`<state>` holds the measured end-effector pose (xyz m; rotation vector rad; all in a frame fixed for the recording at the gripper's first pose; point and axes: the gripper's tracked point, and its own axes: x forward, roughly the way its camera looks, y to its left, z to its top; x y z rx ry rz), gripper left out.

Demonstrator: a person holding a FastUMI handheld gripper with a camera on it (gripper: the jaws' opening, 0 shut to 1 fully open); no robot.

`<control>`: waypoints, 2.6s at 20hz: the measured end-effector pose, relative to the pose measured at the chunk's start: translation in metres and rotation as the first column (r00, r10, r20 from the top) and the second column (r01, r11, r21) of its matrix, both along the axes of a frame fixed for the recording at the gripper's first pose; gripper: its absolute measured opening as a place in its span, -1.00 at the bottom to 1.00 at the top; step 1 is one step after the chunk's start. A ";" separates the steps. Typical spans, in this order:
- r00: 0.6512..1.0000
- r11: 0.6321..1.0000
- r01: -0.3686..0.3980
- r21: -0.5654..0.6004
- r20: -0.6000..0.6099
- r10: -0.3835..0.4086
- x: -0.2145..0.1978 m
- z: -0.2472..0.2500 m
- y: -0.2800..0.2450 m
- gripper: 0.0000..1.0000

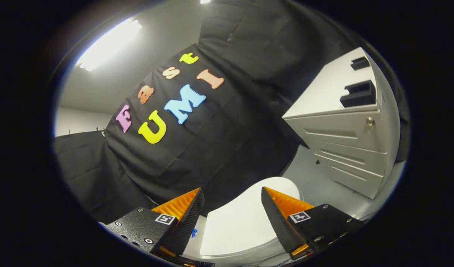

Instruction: Open the toilet lid.

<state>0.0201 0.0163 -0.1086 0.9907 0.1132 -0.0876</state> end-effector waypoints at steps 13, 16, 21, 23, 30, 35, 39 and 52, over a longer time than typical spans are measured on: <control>0.973 0.941 0.164 0.297 -0.208 -0.104 -0.009 -0.120 -0.013 0.90; 0.960 0.919 0.209 0.333 -0.250 -0.128 -0.012 -0.137 -0.017 0.89; 0.945 0.912 0.228 0.340 -0.303 -0.124 -0.019 -0.163 -0.012 0.89; 0.935 0.903 0.244 0.354 -0.333 -0.122 -0.023 -0.177 -0.009 0.89; 0.928 0.886 0.161 0.435 -0.373 0.015 -0.013 -0.201 0.025 0.40; 0.933 0.889 0.144 0.435 -0.358 0.024 -0.002 -0.207 0.026 -0.47; 0.939 0.886 0.138 0.442 -0.343 0.025 -0.002 -0.202 0.021 -0.72; 0.915 0.930 0.124 0.347 -0.402 0.028 0.008 -0.167 0.015 -1.00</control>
